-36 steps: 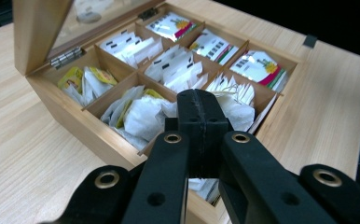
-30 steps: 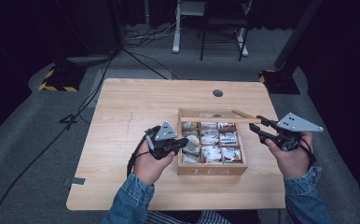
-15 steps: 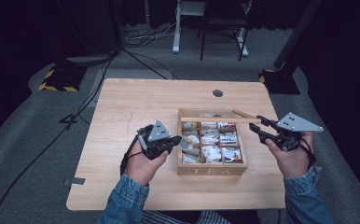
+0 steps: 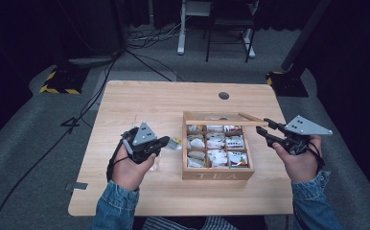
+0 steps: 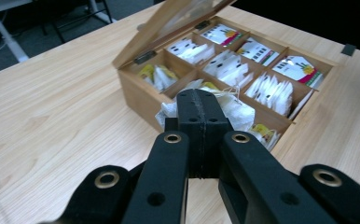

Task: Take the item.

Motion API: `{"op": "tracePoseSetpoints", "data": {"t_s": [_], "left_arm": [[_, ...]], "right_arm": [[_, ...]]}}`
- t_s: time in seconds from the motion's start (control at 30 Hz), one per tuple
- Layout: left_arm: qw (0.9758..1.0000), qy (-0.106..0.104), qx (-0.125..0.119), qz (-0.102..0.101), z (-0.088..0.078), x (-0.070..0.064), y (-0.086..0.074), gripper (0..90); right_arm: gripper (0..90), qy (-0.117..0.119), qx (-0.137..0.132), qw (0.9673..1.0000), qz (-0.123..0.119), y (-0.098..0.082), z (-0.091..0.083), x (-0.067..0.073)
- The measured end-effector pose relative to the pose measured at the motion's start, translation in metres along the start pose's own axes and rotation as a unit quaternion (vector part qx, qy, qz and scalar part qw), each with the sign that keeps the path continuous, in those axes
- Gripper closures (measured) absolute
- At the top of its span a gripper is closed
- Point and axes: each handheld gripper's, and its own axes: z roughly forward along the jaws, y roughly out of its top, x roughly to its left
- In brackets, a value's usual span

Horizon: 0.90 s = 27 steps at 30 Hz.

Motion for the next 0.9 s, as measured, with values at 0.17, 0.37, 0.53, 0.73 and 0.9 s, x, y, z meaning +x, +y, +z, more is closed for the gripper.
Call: {"op": "tracePoseSetpoints", "data": {"t_s": [0.17,0.37,0.53,0.73,0.9], "left_arm": [[0.9998,0.017,-0.004,-0.009,-0.013,0.009,-0.006,90.0],[0.9992,0.036,-0.007,-0.016,-0.028,0.018,-0.011,90.0],[0.9982,0.057,0.000,-0.019,-0.039,0.026,-0.017,90.0],[0.9969,0.076,0.006,-0.019,-0.048,0.032,-0.023,90.0],[0.9963,0.081,0.014,-0.025,-0.051,0.038,-0.028,90.0]], "right_arm": [[60.0,0.000,0.000,1.0000,0.001,0.000,0.000,0.000],[60.0,0.000,0.000,1.0000,0.001,0.000,0.000,0.000],[60.0,0.001,0.000,1.0000,0.001,0.000,0.000,0.000],[60.0,0.001,0.000,1.0000,0.001,0.000,0.000,0.000],[60.0,0.000,0.000,1.0000,0.001,0.000,0.000,0.000]]}}
